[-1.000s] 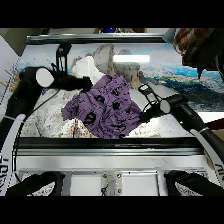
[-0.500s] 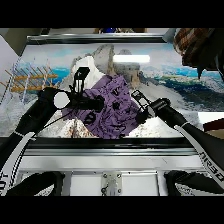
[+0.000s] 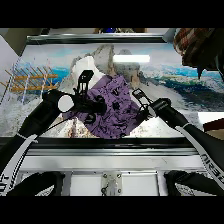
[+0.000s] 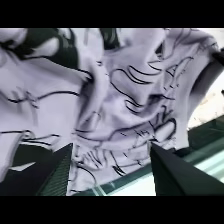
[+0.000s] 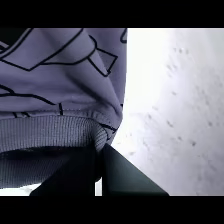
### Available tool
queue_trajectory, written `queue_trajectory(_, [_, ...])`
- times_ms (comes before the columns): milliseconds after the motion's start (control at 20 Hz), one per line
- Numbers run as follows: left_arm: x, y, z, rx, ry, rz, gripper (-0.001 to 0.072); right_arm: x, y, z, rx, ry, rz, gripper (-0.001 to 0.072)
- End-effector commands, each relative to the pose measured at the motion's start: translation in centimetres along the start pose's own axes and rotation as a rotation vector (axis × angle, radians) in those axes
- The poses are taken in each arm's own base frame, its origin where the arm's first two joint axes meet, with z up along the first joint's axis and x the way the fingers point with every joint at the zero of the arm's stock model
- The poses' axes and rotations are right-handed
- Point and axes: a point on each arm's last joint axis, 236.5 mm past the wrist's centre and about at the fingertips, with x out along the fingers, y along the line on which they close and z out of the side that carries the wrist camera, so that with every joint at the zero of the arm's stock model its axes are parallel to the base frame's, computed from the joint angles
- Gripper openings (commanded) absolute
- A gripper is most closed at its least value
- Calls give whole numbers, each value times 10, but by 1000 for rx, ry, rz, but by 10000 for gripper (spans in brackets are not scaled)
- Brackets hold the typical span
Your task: Fold the clothes and pants, and hang the long-sleeved shirts on hangers.
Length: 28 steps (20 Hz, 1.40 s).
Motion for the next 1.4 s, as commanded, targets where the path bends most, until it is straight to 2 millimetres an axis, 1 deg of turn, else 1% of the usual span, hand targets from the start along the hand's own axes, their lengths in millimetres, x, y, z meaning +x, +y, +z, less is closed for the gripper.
queue_trajectory(0, [9,-26,-15,5,18,-32,499,-35,4,-5,99,-10,34,21])
queue_trajectory(150, [26,-54,-41,-2,38,-69,500,-78,24,-14,174,-21,134,20])
queue_trajectory(250, [34,-77,-53,28,51,-99,500,-100,29,-16,257,-36,169,20])
queue_trajectory(350, [42,-99,-65,65,79,-120,500,-115,30,-16,330,-59,182,19])
queue_trajectory(450, [53,-120,-78,112,115,-133,500,-126,28,-13,403,-86,188,19])
queue_trajectory(550, [66,-132,-92,148,153,-132,500,-132,27,-12,453,-101,193,20])
queue_trajectory(600, [73,-130,-98,159,165,-106,499,-134,28,-12,475,-105,197,19])
queue_trajectory(700, [84,-113,-104,187,168,1,500,-140,32,-11,492,-116,223,20])
queue_trajectory(800, [90,-98,-100,180,141,83,499,-146,37,-10,500,-128,250,20])
queue_trajectory(900, [96,-90,-100,161,143,111,500,-150,38,-9,502,-139,258,20])
queue_trajectory(1050, [108,-80,-104,151,171,140,499,-157,37,-9,502,-158,260,19])
queue_trajectory(1150, [112,-71,-101,130,175,155,498,-160,36,-9,502,-167,262,20])
queue_trajectory(1200, [112,-66,-98,109,173,162,472,-161,36,-8,502,-170,262,20])
queue_trajectory(1250, [110,-61,-94,97,169,167,309,-161,36,-9,502,-170,262,20])
queue_trajectory(1300, [107,-56,-87,81,158,171,246,-161,36,-9,501,-170,262,20])
queue_trajectory(1350, [103,-50,-80,61,144,173,244,-161,36,-9,502,-170,262,20])
